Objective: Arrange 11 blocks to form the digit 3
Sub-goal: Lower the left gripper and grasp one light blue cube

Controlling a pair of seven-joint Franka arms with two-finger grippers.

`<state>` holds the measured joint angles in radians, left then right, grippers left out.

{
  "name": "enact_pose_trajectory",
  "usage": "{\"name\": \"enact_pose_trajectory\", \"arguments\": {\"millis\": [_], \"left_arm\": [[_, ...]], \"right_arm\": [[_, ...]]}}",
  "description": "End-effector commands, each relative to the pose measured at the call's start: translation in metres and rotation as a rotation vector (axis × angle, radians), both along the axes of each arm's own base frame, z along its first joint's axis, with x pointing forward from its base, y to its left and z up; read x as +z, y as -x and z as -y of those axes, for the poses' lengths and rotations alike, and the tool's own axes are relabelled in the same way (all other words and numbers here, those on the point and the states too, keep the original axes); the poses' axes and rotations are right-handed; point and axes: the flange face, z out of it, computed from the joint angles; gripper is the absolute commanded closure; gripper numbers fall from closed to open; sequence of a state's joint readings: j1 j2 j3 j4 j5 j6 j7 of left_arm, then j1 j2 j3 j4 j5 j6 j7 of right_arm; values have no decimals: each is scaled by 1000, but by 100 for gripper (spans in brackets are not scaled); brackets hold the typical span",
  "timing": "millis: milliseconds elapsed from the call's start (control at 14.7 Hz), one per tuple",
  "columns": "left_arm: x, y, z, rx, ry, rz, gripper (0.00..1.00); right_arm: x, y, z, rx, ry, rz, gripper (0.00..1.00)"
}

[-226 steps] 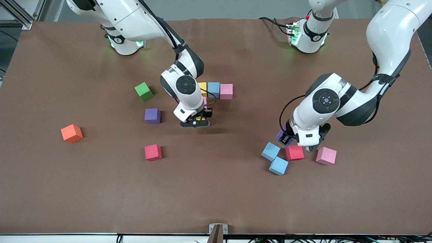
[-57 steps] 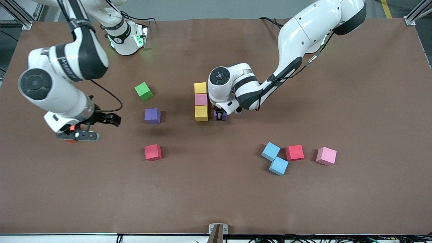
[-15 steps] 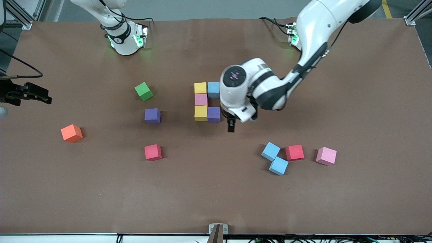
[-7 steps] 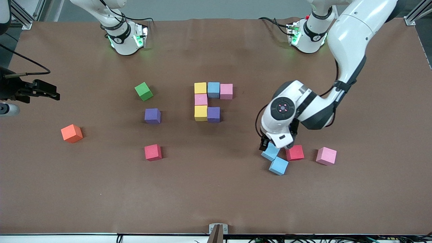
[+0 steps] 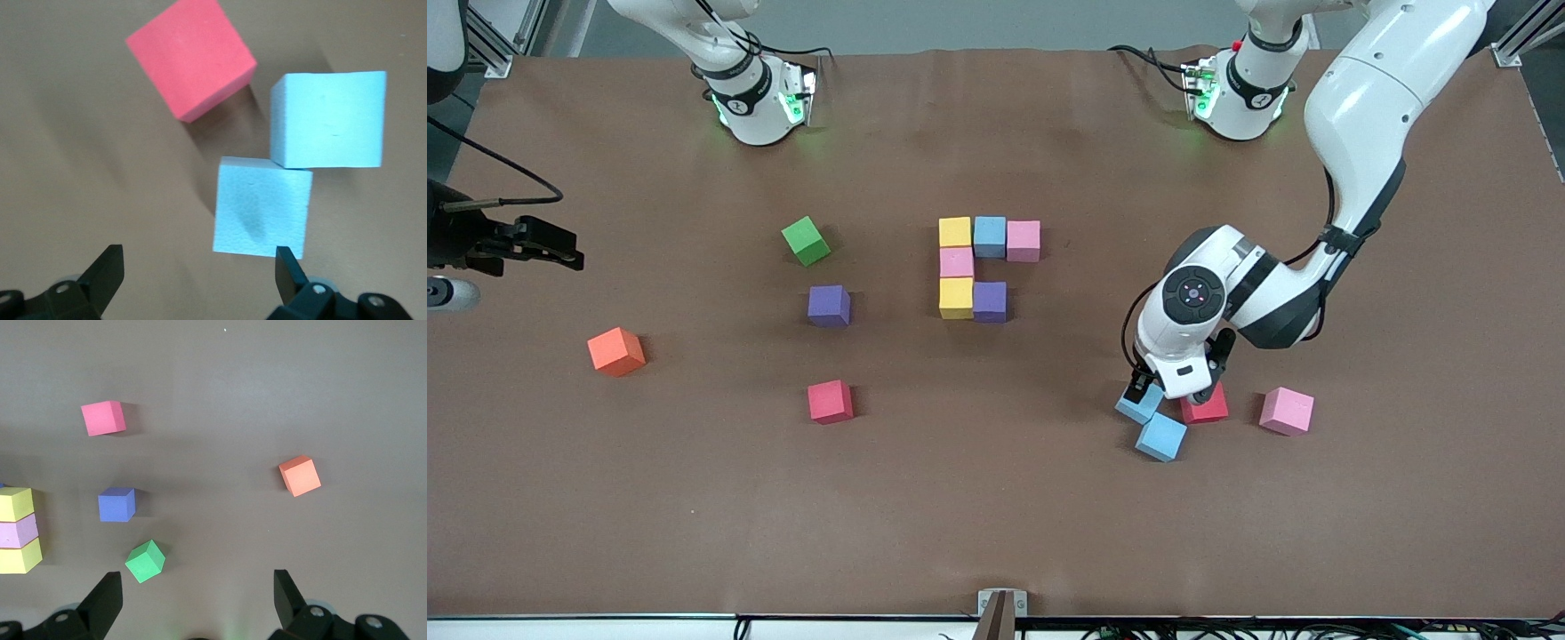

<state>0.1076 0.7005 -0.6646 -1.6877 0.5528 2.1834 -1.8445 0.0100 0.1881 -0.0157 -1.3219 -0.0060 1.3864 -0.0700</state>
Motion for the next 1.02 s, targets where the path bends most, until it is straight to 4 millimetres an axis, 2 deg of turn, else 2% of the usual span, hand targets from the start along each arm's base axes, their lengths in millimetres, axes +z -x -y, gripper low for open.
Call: {"name": "enact_pose_trajectory", "arguments": {"millis": [0, 273, 477, 613, 954], "left_arm": [[-1, -9, -6, -27, 33, 36, 0], [-12, -26, -12, -21, 32, 51, 0], [-31, -25, -10, -35, 28, 32, 0], [-27, -35, -12, -28, 31, 53, 0], [-39, -36, -10, -29, 49, 48, 0]], "right_arm": [[7, 14, 3, -10, -11, 9, 0], [9, 14, 11, -22, -12, 18, 0], [8, 14, 11, -19, -13, 16, 0], [8, 14, 8, -9, -16, 18, 0], [11, 14, 11, -23, -8, 13, 0]]}}
